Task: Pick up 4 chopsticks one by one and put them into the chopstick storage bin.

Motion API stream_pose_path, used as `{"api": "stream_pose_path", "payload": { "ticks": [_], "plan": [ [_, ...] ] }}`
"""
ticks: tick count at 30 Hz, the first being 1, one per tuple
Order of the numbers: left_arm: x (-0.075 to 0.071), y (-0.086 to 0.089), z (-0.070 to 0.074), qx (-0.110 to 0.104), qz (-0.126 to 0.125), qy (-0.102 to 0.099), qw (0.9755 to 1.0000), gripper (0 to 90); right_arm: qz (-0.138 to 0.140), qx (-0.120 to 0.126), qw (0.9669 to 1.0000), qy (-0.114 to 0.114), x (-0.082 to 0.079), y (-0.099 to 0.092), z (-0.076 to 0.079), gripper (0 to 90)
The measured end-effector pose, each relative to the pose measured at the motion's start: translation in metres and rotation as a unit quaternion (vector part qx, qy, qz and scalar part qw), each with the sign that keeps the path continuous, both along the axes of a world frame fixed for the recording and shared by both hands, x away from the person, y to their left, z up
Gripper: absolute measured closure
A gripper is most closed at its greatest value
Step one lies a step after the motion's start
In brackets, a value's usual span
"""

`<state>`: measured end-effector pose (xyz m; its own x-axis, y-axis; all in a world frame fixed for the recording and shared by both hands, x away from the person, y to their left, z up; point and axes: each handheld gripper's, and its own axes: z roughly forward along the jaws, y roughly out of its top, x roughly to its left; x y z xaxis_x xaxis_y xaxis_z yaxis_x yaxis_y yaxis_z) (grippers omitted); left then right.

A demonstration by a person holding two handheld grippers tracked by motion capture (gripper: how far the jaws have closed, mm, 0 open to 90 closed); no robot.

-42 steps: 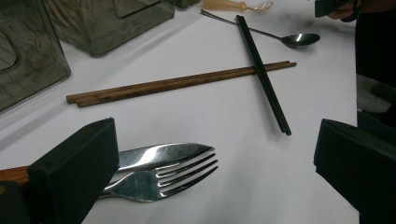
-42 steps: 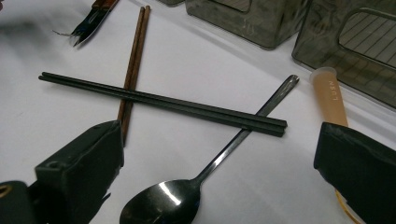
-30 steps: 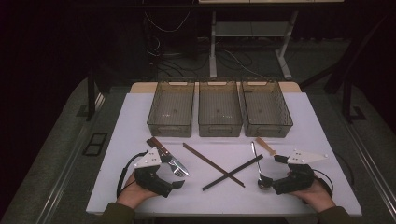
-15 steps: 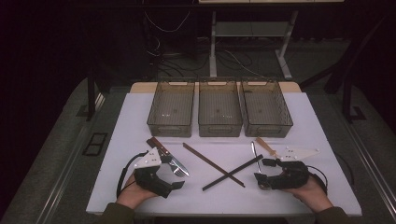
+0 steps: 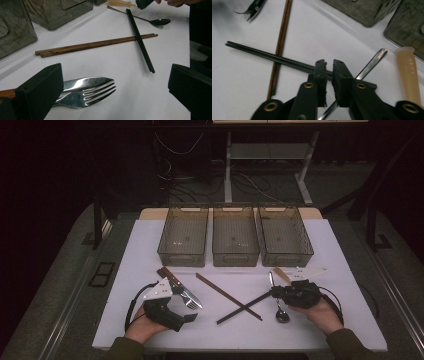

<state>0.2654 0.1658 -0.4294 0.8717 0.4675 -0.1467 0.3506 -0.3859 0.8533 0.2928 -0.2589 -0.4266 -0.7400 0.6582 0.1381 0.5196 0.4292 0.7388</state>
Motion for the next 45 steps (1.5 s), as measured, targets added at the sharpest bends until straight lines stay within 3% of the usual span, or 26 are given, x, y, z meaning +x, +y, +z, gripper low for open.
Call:
{"api": "stream_pose_path", "payload": {
  "ticks": [2, 16, 34, 45],
  "plan": [
    [0.0, 0.0, 0.0, 0.0, 0.0, 0.0, 1.0, 0.0, 0.002, -0.011, 0.9999, 0.007, 0.009, 0.003, -0.002, 88.6],
    [0.001, 0.001, 0.0, -0.001, 0.0, -0.001, 1.0, 0.0, -0.006, -0.045, 0.9985, 0.03, 0.039, 0.015, -0.015, 89.8],
    [0.0, 0.001, 0.0, -0.002, -0.001, -0.002, 1.0, 0.0, -0.011, -0.059, 0.9973, 0.041, 0.037, 0.011, -0.017, 89.9],
    [0.0, 0.001, 0.001, -0.004, -0.002, -0.003, 1.0, 0.0, 0.001, -0.063, 0.9972, 0.04, 0.029, 0.008, -0.016, 89.9]
  ]
}}
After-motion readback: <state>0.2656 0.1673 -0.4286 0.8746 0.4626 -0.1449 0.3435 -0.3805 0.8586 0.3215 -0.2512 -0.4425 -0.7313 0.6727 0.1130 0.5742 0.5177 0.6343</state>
